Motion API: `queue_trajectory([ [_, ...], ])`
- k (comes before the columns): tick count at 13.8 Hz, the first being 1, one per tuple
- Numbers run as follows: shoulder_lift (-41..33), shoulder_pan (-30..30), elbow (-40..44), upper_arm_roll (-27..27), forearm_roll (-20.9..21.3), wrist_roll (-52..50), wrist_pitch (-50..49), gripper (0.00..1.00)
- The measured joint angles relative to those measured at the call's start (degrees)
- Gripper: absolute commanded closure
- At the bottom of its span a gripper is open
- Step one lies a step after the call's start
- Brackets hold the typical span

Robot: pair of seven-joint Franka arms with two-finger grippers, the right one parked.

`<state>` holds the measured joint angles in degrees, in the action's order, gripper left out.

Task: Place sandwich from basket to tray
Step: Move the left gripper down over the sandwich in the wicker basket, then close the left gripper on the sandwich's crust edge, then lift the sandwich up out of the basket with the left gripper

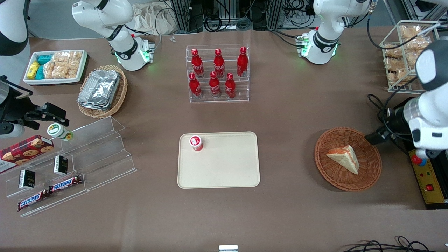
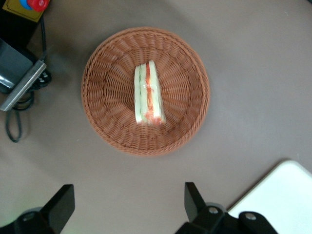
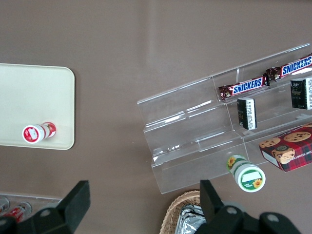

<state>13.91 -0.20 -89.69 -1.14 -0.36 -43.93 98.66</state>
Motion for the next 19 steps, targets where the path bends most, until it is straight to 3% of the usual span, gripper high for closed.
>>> queue_trajectory([
  [4, 5.5, 1.3, -10.8, 0.0, 0.0, -6.0, 16.6, 0.00],
  [9, 11.8, 1.4, -14.7, 0.0, 0.0, -8.8, 22.8, 0.03],
  [11, 13.3, 1.5, -15.1, 0.0, 0.0, -8.9, 24.7, 0.27],
  [12, 13.8, 1.6, -15.3, 0.0, 0.0, -9.0, 25.6, 0.49],
  [13, 14.1, 1.6, -15.4, 0.0, 0.0, -9.0, 26.1, 0.79],
  [14, 14.2, 1.6, -15.4, 0.0, 0.0, -9.2, 26.5, 0.99],
  [19, 11.9, 1.6, -14.9, 0.0, 1.4, -8.0, 23.2, 1.00],
])
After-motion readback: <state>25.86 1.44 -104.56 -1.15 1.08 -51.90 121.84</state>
